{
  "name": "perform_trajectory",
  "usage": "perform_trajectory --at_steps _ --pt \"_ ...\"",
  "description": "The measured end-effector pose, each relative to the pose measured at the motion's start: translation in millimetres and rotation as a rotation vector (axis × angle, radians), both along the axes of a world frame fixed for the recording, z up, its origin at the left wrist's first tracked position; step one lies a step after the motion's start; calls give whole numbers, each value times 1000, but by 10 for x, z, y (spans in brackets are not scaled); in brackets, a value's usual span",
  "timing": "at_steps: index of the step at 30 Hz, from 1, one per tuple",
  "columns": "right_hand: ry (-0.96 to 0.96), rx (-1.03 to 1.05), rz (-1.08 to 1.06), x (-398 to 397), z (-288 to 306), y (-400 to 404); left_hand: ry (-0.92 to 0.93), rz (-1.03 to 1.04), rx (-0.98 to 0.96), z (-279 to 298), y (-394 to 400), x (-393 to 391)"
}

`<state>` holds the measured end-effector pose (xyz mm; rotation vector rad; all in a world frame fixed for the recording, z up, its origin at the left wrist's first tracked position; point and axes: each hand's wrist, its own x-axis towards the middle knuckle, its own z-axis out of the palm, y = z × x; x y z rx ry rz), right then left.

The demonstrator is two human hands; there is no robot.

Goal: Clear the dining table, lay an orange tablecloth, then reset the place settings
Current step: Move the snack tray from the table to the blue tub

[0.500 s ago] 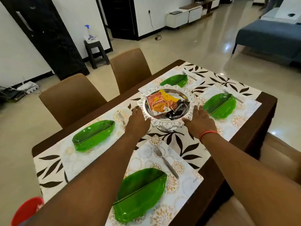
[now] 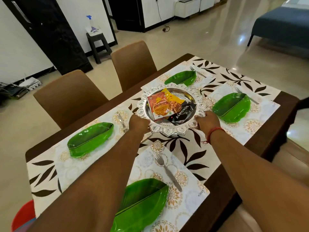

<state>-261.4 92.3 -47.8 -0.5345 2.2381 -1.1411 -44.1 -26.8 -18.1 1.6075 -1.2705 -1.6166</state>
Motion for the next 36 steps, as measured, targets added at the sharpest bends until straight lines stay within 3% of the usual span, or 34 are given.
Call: perform_trajectory --at_steps 7,15,27,36 --pt "23 -49 5 180 67 48 -6 32 10 110 102 222" --pt "86 -140 115 949 591 13 78 128 -80 554 217 1041" --pt "126 -258 464 3661 1463 -83 23 382 -316 1348 819 4143" --pt "-350 -278 872 6401 1564 178 -159 728 -366 1540 2243 6743"
